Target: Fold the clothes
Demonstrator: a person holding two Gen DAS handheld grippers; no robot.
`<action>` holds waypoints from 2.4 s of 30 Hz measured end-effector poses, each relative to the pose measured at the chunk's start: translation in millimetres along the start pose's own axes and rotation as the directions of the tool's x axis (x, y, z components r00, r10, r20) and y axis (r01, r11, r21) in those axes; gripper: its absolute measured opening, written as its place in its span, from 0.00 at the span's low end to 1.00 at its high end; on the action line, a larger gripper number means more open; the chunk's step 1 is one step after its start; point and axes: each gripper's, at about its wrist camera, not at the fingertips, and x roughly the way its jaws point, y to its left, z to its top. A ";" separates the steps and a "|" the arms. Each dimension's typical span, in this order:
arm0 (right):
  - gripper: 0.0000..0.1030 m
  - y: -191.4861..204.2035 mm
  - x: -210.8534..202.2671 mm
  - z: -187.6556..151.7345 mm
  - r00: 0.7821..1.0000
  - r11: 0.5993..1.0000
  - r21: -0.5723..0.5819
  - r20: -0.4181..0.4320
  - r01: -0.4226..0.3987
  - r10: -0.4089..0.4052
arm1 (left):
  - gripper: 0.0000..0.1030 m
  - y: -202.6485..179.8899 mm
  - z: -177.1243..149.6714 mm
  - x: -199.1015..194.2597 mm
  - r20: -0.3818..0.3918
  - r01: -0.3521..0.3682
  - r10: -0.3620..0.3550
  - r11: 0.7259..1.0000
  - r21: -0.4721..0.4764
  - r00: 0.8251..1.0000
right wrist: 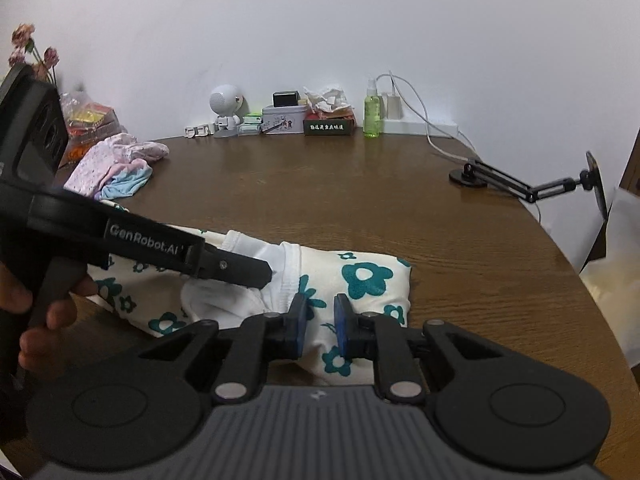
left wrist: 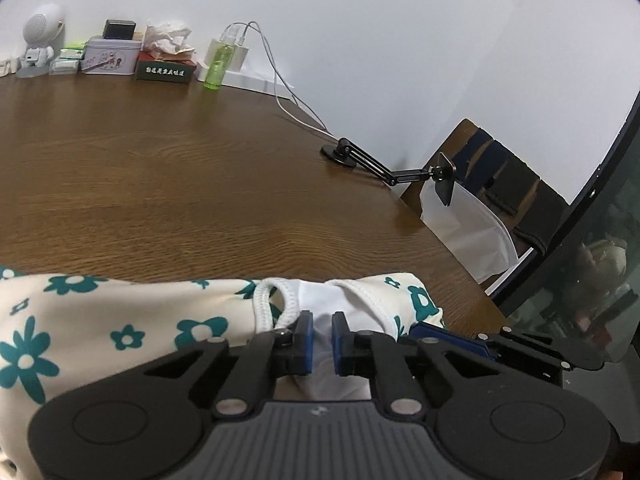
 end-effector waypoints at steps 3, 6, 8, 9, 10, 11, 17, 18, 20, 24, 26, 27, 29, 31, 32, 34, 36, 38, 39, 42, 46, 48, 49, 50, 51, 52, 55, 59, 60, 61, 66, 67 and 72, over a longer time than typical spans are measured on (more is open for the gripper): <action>0.18 -6.1 -14.1 3.6 0.999 0.999 0.041 0.040 -0.024 0.023 | 0.10 1.8 -0.6 -1.4 0.004 0.008 -0.008 1.000 -0.004 1.000; 0.19 -14.7 -30.2 7.5 0.997 0.998 0.065 0.070 0.005 -0.010 | 0.10 3.8 -0.2 -1.1 0.004 0.021 -0.021 1.000 -0.021 1.000; 0.19 -14.7 -32.2 6.6 0.999 0.998 0.056 0.046 0.004 -0.007 | 0.10 3.3 -0.2 -0.6 0.005 0.021 -0.021 1.000 -0.022 1.000; 0.19 -12.5 -29.4 5.0 1.000 0.999 0.047 0.025 0.002 -0.003 | 0.10 2.8 -0.4 -0.5 0.006 0.019 -0.019 1.000 -0.020 1.000; 0.19 -9.6 -24.4 2.1 1.000 0.999 0.038 -0.004 0.004 -0.004 | 0.10 2.8 -0.5 -0.3 0.008 0.019 -0.019 1.000 -0.020 1.000; 0.19 -7.6 -17.3 -2.1 0.999 0.999 0.035 -0.032 0.012 -0.011 | 0.10 3.1 -0.6 -0.4 0.009 0.017 -0.017 1.000 -0.021 1.000; 0.19 -5.9 -15.6 -4.2 1.000 1.000 0.023 -0.024 0.020 -0.019 | 0.12 4.0 1.0 -5.4 0.014 0.023 -0.023 0.999 -0.035 1.000; 0.22 -9.6 -19.5 -1.5 1.000 0.999 0.036 -0.014 0.013 -0.013 | 0.22 3.2 1.0 -11.0 0.029 0.034 -0.033 0.999 -0.035 0.999; 0.38 -19.4 -31.0 3.5 0.999 0.997 0.082 0.032 0.001 -0.004 | 0.39 1.8 1.1 -25.6 0.075 0.055 -0.052 0.998 -0.033 0.996; 0.69 -49.2 -45.5 12.0 0.996 0.976 0.213 0.088 -0.054 0.036 | 0.71 1.7 -0.1 -62.7 0.167 0.038 -0.035 0.999 -0.016 0.985; 0.81 -62.4 -47.3 12.4 0.994 0.956 0.279 0.085 -0.086 0.065 | 0.91 2.8 -5.0 -78.8 0.196 0.008 -0.006 1.000 -0.006 0.980; 0.91 -65.6 -47.7 11.5 0.994 0.950 0.298 0.082 -0.094 0.073 | 0.97 3.0 -8.5 -85.5 0.204 -0.008 0.007 1.000 0.002 0.979; 1.00 -69.7 -48.3 8.1 0.993 0.940 0.323 0.076 -0.109 0.089 | 1.00 2.2 -16.7 -93.4 0.189 -0.036 0.032 0.999 0.018 0.981; 1.00 -70.6 -48.8 3.6 0.991 0.931 0.339 0.073 -0.132 0.114 | 1.00 0.7 -25.3 -94.5 0.143 -0.050 0.045 0.998 0.031 0.989; 1.00 -70.6 -48.9 1.1 0.989 0.926 0.350 0.072 -0.143 0.126 | 1.00 0.0 -29.3 -93.7 0.115 -0.055 0.051 0.998 0.031 0.992; 1.00 -70.8 -47.8 -2.4 0.989 0.920 0.362 0.065 -0.149 0.135 | 1.00 0.2 -35.3 -92.1 0.082 -0.064 0.062 0.998 0.024 0.995; 1.00 -69.8 -46.2 -4.6 0.990 0.920 0.365 0.055 -0.142 0.131 | 1.00 0.2 -37.6 -91.1 0.074 -0.069 0.067 0.997 0.025 0.995; 1.00 -69.6 -44.9 -5.2 0.990 0.920 0.366 0.050 -0.143 0.134 | 1.00 -0.3 -37.8 -91.7 0.078 -0.078 0.076 0.997 0.027 0.994; 1.00 -69.3 -44.5 -5.2 0.989 0.920 0.364 0.049 -0.146 0.138 | 1.00 -1.1 -37.4 -91.9 0.081 -0.080 0.077 0.996 0.031 0.994; 1.00 -70.2 -41.2 -5.3 0.987 0.919 0.362 0.040 -0.158 0.155 | 1.00 -5.6 -33.0 -88.4 0.082 -0.073 0.069 0.996 0.050 0.994; 1.00 -83.0 -24.2 -3.9 0.977 0.896 0.394 0.021 -0.204 0.213 | 0.86 -17.7 -12.1 -72.4 0.067 -0.025 0.019 0.995 0.093 0.998; 0.98 -90.9 -15.3 -2.9 0.970 0.876 0.425 0.014 -0.227 0.244 | 0.63 -23.2 -2.5 -60.8 0.054 -0.027 0.021 0.994 0.107 0.998; 0.95 -93.9 -11.6 -2.4 0.967 0.868 0.437 0.012 -0.235 0.256 | 0.45 -25.3 1.5 -53.6 0.044 -0.037 0.032 0.993 0.115 0.999; 0.92 -96.9 -8.2 -2.4 0.963 0.860 0.447 0.010 -0.244 0.268 | 0.36 -25.9 4.7 -45.8 0.028 -0.051 0.048 0.991 0.120 0.998; 0.85 -99.9 -4.8 -3.0 0.960 0.852 0.457 0.010 -0.255 0.281 | 0.20 -25.1 6.1 -39.0 0.012 -0.057 0.056 0.991 0.123 0.998; 0.75 -103.1 -1.3 -4.3 0.956 0.844 0.468 0.007 -0.262 0.293 | 0.12 -24.0 6.7 -32.7 -0.004 -0.059 0.060 0.990 0.125 0.998; 0.61 -112.1 9.1 -9.0 0.946 0.819 0.501 -0.006 -0.278 0.325 | 0.07 -16.3 3.4 -19.6 -0.037 -0.078 0.083 0.990 0.113 0.996; 0.49 -116.8 20.9 -12.4 0.924 0.783 0.533 -0.005 -0.320 0.381 | 0.06 -0.1 -2.8 -13.9 -0.041 -0.053 0.056 0.996 0.070 0.998; 0.47 -117.3 23.8 -12.4 0.918 0.774 0.540 -0.003 -0.332 0.396 | 0.06 2.8 -3.1 -14.3 -0.040 -0.045 0.047 0.997 0.059 0.998; 0.46 -117.5 26.0 -12.4 0.914 0.766 0.546 0.000 -0.340 0.406 | 0.06 5.2 -3.1 -14.6 -0.040 -0.038 0.040 0.998 0.049 0.998; 0.46 -116.3 29.6 -13.5 0.908 0.749 0.562 0.011 -0.352 0.418 | 0.05 12.2 -5.6 -16.3 -0.034 -0.014 0.014 1.000 0.015 0.999; 0.46 -115.6 29.2 -14.1 0.908 0.747 0.563 0.014 -0.354 0.419 | 0.05 12.7 -5.7 -16.3 -0.033 -0.011 0.012 1.000 0.011 0.999; 0.29 -113.1 27.3 -15.4 0.918 0.738 0.591 0.011 -0.326 0.397 | 0.05 12.5 -5.4 -15.5 -0.031 -0.008 0.008 1.000 0.002 1.000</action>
